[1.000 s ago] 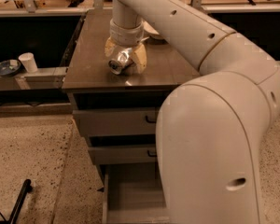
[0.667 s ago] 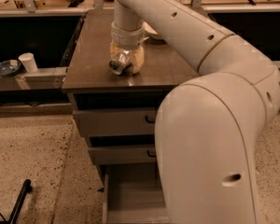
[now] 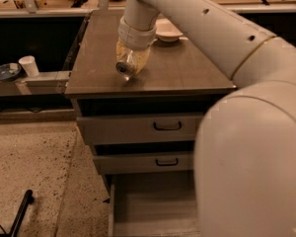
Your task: Place redbull can into bottom drawer
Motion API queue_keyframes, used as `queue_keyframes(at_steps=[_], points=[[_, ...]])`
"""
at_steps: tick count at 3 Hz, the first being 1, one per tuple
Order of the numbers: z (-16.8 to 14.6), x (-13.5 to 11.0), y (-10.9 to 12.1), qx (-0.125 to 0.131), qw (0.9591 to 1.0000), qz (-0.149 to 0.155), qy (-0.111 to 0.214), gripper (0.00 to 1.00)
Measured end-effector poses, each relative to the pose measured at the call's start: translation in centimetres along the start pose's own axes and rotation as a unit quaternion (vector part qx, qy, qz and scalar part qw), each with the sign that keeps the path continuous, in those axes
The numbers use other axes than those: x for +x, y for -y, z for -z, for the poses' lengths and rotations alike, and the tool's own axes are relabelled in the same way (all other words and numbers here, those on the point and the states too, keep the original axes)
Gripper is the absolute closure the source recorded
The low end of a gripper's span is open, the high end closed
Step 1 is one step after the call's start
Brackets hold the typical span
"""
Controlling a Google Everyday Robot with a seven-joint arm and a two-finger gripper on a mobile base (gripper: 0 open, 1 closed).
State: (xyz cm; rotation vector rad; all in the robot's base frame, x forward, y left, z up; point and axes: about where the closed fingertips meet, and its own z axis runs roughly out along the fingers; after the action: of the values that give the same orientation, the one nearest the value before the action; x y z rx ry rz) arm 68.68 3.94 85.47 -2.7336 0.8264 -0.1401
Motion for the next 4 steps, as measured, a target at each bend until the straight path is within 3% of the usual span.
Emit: queue_keyframes(at_steps=[1,2,3,4], points=[[2.8,-5.3,-0.7,0.091,0.9944,0.006,0.054,1.0],[5.0,-9.0,-2.1,0.179,0.9806,0.024,0.076,1.0],[6.3,-7.1,-2.9,0.223,0.9732,0.002,0.056,1.0],[2.6,-8.0,-4.3,0.282,0.9506,-0.027,0.127,1.0]])
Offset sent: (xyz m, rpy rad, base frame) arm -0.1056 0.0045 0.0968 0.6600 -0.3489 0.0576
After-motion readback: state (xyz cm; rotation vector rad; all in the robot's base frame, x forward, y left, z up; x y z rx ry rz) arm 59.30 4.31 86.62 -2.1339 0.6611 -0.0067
